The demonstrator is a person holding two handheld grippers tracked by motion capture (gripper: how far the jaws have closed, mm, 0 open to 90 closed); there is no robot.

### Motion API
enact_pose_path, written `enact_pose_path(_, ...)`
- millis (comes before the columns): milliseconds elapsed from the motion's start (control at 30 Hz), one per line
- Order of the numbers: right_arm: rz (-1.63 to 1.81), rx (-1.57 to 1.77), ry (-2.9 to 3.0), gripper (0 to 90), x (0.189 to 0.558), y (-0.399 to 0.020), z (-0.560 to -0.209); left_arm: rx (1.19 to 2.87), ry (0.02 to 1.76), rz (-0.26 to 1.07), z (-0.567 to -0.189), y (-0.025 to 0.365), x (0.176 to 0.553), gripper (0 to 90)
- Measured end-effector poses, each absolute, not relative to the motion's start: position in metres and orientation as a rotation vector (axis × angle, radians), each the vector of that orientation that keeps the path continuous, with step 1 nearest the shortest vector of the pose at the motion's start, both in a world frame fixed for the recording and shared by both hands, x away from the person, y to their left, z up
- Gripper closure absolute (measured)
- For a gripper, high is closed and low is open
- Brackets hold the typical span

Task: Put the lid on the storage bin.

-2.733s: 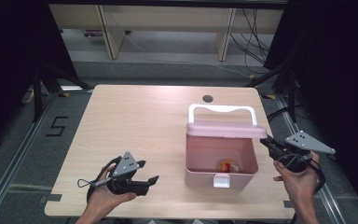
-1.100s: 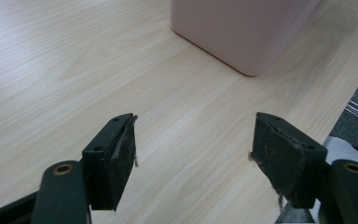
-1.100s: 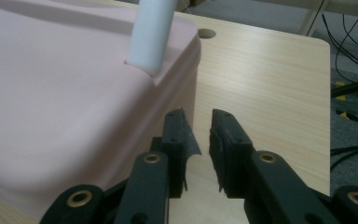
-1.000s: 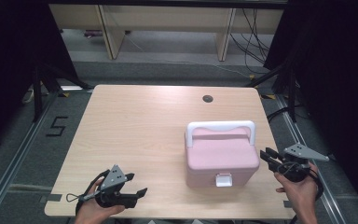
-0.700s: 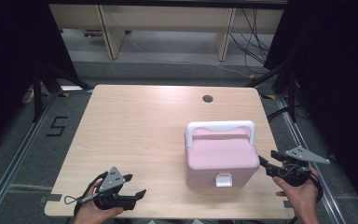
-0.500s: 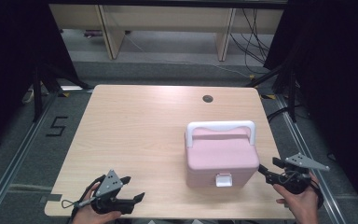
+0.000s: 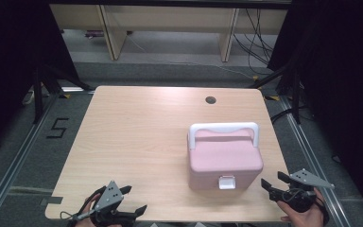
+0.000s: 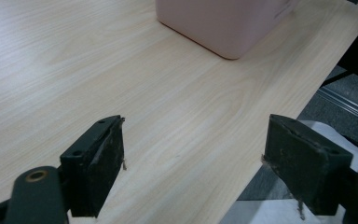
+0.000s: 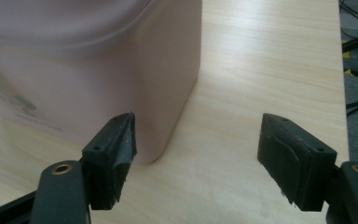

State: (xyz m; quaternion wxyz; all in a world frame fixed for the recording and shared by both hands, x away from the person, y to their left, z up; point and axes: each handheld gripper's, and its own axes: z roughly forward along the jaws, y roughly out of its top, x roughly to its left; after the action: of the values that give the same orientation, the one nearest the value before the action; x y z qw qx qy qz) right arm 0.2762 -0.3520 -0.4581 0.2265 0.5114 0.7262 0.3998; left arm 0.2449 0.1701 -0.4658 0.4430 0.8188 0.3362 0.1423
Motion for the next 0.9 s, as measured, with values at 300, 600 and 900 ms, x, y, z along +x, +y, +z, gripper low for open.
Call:
enact_pose_path(300,1.104,1.374,2.046,26.9,0.263,-0.347,-0.462,2.037,0.812,0.375,-0.469,0.169,0.237,16.5)
enact_pose_path(600,1.110,1.298,2.073,24.6,0.256,-0.345,-0.466,2.071,0.767,0.423,-0.476,0.166,0.231,15.8)
enact_pose_path(900,1.092,1.288,2.079,22.1,0.254,-0.345,-0.471,2.106,0.739,0.463,-0.477,0.165,0.230,15.9)
